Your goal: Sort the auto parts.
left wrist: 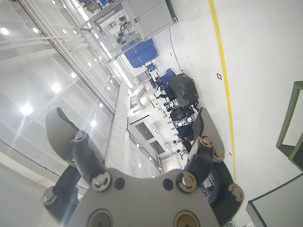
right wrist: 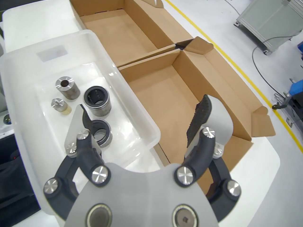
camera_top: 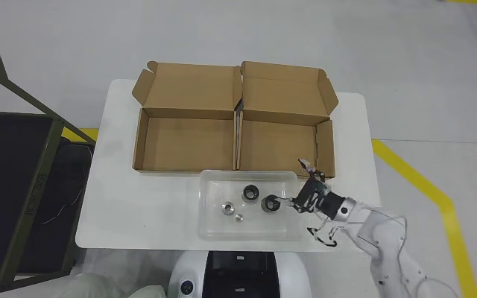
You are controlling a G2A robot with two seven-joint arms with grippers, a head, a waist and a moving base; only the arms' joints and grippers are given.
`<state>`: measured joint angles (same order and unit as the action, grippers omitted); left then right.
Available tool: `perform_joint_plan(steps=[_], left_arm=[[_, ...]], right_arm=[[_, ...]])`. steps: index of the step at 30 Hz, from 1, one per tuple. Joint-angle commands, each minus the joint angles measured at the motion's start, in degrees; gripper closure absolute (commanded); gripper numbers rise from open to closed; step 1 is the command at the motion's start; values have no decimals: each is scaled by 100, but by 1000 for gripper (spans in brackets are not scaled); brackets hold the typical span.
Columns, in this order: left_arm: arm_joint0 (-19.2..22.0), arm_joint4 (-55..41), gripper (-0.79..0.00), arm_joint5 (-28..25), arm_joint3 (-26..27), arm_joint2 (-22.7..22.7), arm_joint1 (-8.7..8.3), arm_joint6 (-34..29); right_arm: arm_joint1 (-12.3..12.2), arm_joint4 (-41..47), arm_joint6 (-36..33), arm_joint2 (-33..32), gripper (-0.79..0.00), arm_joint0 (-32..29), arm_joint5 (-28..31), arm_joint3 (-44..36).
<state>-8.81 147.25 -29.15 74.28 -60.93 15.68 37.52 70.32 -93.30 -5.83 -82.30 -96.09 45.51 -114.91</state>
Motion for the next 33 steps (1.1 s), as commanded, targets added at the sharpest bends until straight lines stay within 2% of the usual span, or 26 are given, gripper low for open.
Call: perform_joint_plan(steps=[1,7,12,33], left_arm=[[0,0,-785,0,0,0,0,0],[0,0,-785,0,0,0,0,0],[0,0,-785,0,0,0,0,0],[0,0,-785,0,0,0,0,0]], right_arm=[[-21,-134,-133,109,-785,23,217,-68],[-88,-656,-493,431,-785,104,668,-242],[-125,-810,-631,564,-785,145,719,-226],[-147,-215,-2023,1211,-785,777,827,396]])
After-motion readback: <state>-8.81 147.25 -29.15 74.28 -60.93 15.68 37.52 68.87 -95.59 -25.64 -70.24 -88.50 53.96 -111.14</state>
